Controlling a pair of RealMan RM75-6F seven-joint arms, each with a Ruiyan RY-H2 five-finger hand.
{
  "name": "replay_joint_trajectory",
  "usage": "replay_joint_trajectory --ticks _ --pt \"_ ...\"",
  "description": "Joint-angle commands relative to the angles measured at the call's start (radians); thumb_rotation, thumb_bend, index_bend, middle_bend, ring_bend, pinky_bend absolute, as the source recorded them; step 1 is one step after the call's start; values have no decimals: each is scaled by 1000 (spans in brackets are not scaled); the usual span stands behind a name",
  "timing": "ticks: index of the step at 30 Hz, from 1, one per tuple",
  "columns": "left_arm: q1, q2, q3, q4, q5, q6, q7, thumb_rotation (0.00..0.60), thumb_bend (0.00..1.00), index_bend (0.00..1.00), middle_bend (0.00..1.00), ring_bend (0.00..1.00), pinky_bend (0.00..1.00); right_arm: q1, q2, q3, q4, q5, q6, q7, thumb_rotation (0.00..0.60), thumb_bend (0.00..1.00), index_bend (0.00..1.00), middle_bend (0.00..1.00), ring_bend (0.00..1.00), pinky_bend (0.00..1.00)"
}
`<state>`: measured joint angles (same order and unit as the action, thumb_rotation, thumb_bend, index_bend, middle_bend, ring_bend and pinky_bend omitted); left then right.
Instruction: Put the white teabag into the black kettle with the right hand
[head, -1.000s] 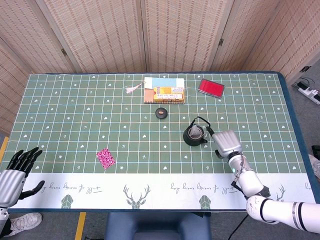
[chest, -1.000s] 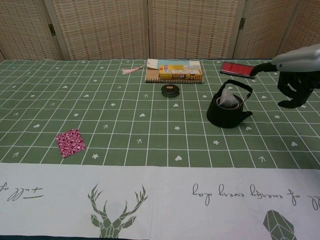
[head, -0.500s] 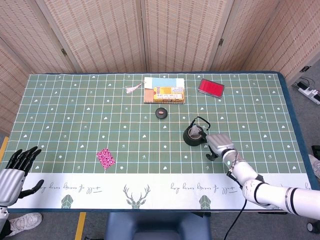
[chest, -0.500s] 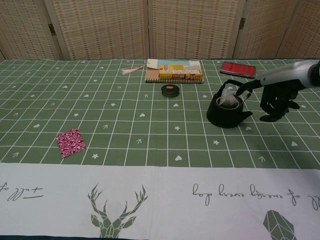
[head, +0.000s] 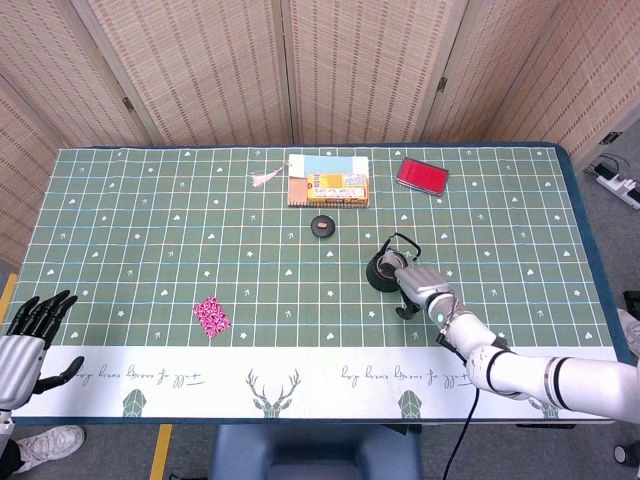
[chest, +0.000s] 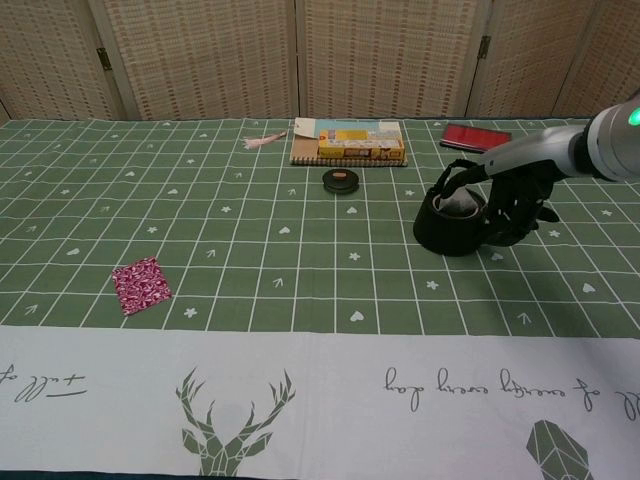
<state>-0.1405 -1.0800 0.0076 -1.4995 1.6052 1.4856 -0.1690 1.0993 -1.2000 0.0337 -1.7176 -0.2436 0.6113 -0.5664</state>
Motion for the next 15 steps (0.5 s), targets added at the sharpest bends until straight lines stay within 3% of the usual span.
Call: replay_joint_trajectory --ticks 1,15 --pt "0 2 0 2 -1 -1 -3 600 281 0 0 64 41 11 7 -12 2 0 5 23 600 430 35 752 681 706" --pt "-3 -1 -5 5 -16 -14 4 600 281 0 0 64 41 51 -9 -67 68 -4 -2 96 600 429 35 750 678 705"
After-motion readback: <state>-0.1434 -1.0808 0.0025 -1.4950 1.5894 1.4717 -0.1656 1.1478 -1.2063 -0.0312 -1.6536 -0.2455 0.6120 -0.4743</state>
